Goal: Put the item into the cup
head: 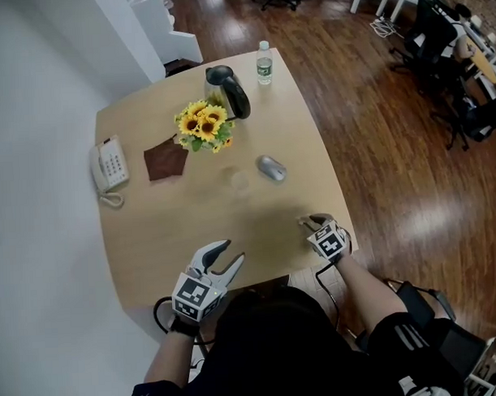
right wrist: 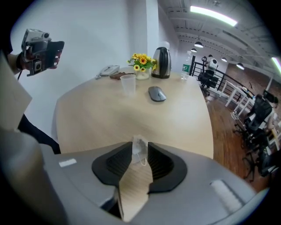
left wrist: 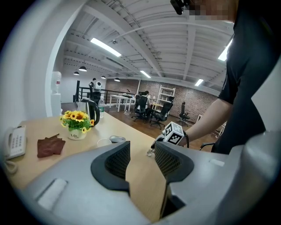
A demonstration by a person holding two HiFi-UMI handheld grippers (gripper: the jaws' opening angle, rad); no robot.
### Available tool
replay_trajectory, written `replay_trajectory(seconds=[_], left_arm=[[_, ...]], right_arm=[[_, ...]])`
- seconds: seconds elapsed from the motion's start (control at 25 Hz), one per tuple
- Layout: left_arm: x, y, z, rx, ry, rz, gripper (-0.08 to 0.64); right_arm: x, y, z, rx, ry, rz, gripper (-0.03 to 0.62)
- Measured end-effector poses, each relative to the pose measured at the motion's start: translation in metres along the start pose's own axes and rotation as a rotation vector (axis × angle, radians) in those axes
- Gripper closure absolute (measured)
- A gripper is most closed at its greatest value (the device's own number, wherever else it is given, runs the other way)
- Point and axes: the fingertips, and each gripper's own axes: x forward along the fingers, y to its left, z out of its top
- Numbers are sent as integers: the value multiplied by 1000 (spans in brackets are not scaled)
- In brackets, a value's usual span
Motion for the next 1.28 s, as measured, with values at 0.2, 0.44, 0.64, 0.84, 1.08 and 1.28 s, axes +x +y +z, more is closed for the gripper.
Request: replay_trajectory(seconds=[0.2, 0.44, 0.64, 0.84, 1.08, 1.28], left_arm=[[-4, 6, 2, -6, -2, 11, 390], [-11, 14, 1, -14, -9, 27, 390], [-20, 24, -1, -19, -27, 46, 390], [-35, 36, -2, -30, -45, 78, 390], [-55, 51, -18, -54, -44, 123, 390], [-74, 60, -29, -82, -41, 160, 390]], right_arm=[[8, -2, 2, 85, 5, 4, 568], [-1, -3, 12, 90, -13, -13, 583], [-15, 0, 77, 40, -126, -1, 583], [-18, 20, 167, -41, -244, 52, 583], [16, 49, 231, -138, -213, 94, 583], [48, 63, 247, -202, -131, 90, 583]])
